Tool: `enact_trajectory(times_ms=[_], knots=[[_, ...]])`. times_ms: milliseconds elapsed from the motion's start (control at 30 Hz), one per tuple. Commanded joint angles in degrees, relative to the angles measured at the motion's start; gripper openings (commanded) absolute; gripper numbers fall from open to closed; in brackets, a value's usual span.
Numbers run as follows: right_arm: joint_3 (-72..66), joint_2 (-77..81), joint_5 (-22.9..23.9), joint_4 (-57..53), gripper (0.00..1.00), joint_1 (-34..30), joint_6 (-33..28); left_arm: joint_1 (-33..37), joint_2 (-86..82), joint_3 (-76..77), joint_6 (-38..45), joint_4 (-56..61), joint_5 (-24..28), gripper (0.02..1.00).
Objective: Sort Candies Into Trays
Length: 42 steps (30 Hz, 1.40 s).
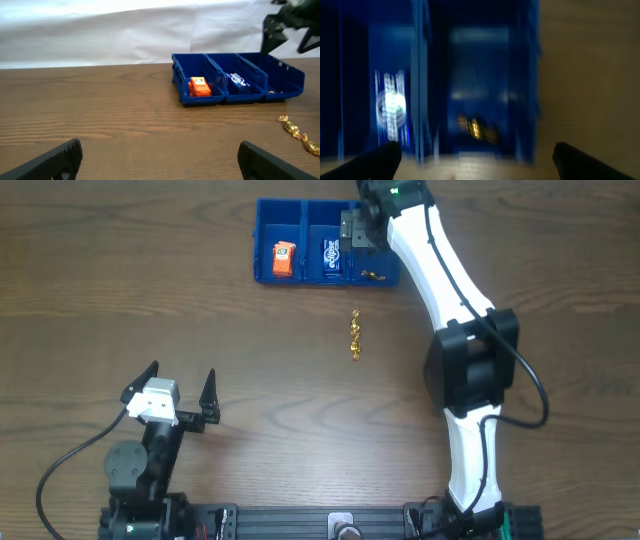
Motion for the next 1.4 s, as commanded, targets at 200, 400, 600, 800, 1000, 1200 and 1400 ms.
enact_trajectory(times_ms=[200,400,600,800,1000,1200,1400], knots=[[-7.85,-8.28,-6.71,-16.46,0.996,7.43,5.77,0.22,-0.42,-1.22,0.63,-1.77,1.18,0.996],[-24.81,-8.28,-13.18,-7.21,1.000,9.33,6.01,0.24,-0.42,-1.22,0.63,-1.77,1.18,0.998],[-33.97,-8.28,-13.16,0.33,0.998,9.38,8.76,0.22,-0.42,-1.22,0.63,-1.77,1.18,0.998],[-38.18,-8.17,-13.14,5.46,1.000,9.38,10.36,0.24,-0.42,-1.22,0.63,-1.77,1.18,0.998],[-38.40,-7.63,-10.75,8.09,1.000,9.38,11.87,0.22,-0.42,-1.22,0.63,-1.77,1.18,0.998],[-38.53,-7.63,-9.86,8.26,0.869,9.38,11.85,0.22,-0.42,-1.22,0.63,-1.77,1.20,0.996],[-38.58,-7.52,-9.64,9.18,0.511,9.38,11.82,0.22,-0.42,-1.22,0.63,-1.77,1.20,0.998]])
